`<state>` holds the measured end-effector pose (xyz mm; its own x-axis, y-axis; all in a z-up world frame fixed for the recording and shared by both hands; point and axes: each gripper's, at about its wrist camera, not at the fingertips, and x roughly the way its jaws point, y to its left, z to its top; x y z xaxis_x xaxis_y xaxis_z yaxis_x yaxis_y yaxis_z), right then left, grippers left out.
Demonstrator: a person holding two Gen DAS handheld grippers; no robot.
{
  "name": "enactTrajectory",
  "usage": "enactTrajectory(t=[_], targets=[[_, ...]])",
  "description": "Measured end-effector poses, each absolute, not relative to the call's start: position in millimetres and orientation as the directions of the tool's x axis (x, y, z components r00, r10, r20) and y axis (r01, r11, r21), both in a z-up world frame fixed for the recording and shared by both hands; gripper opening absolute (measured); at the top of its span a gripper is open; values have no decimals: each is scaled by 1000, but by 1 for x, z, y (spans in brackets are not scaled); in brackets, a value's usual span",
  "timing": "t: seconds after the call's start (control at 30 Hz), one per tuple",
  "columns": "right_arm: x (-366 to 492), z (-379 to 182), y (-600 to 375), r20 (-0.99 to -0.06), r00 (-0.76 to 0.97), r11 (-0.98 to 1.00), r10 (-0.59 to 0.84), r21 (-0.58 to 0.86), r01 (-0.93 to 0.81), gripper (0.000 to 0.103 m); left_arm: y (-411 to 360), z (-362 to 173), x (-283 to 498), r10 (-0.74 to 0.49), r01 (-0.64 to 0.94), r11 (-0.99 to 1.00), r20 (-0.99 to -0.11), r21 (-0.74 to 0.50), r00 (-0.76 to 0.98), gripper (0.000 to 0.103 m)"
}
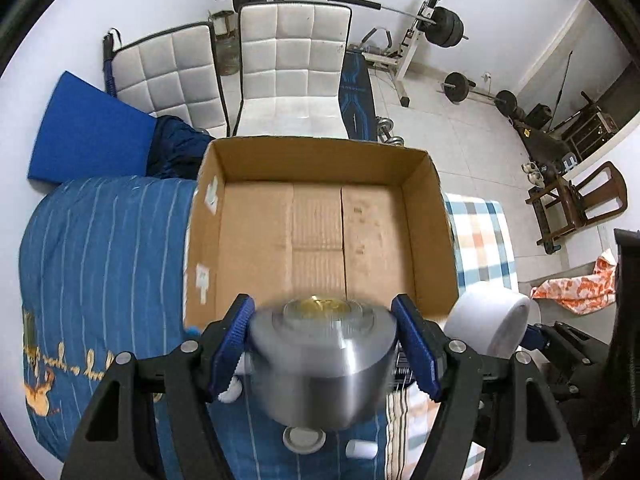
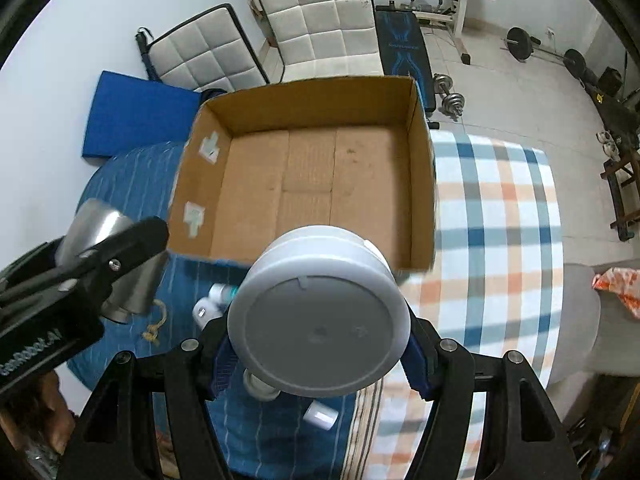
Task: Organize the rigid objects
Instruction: 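Carry both held containers into the cardboard box and open both grippers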
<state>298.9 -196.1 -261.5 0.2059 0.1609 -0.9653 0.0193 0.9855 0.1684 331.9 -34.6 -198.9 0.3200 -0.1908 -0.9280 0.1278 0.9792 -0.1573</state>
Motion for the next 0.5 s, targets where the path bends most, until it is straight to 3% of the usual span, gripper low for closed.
enactTrajectory(t=[0.27,0.5], targets=[[389,-325,-205,-979,151,989,134,141,40,69,-46,-277,420,-194,103,979,-956,-175,221,67],[459,-405,-207,-994,56,994,98,100,36,69,-50,-353,486,-279,39,960,-959,-278,53,60]])
